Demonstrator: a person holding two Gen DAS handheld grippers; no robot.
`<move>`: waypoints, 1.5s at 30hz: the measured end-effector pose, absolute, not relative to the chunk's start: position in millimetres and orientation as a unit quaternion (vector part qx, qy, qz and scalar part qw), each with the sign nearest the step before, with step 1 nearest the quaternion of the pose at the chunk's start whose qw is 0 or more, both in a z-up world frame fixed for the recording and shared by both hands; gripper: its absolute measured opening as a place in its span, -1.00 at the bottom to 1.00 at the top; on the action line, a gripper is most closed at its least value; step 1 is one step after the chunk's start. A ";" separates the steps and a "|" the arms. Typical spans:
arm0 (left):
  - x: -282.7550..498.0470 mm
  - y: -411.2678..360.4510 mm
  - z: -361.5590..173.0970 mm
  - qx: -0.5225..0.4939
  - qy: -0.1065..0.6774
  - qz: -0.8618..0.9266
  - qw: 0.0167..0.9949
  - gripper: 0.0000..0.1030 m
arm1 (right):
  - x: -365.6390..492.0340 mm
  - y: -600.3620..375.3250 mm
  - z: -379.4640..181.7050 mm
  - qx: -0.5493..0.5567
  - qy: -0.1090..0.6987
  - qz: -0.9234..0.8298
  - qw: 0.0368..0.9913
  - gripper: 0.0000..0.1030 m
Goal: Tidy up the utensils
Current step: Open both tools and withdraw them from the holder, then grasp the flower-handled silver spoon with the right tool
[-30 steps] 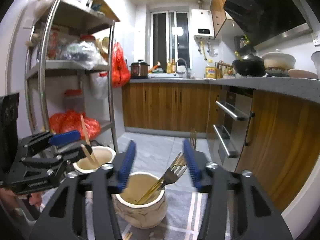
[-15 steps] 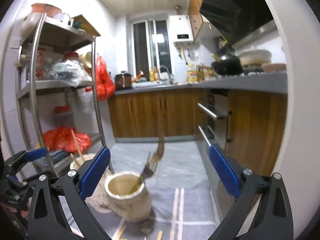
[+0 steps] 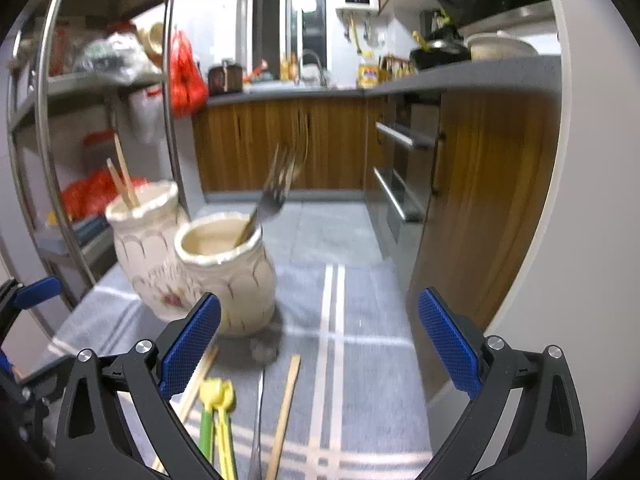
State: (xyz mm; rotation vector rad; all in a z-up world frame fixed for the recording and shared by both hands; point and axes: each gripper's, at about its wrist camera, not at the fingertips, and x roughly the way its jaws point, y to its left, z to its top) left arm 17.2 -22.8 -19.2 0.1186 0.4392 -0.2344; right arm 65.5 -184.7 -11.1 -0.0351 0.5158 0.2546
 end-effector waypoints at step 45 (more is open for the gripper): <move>37.8 -30.2 -58.4 0.047 0.331 -0.103 0.937 0.89 | 96.7 -139.0 -75.1 -0.079 0.425 0.224 0.873 -0.90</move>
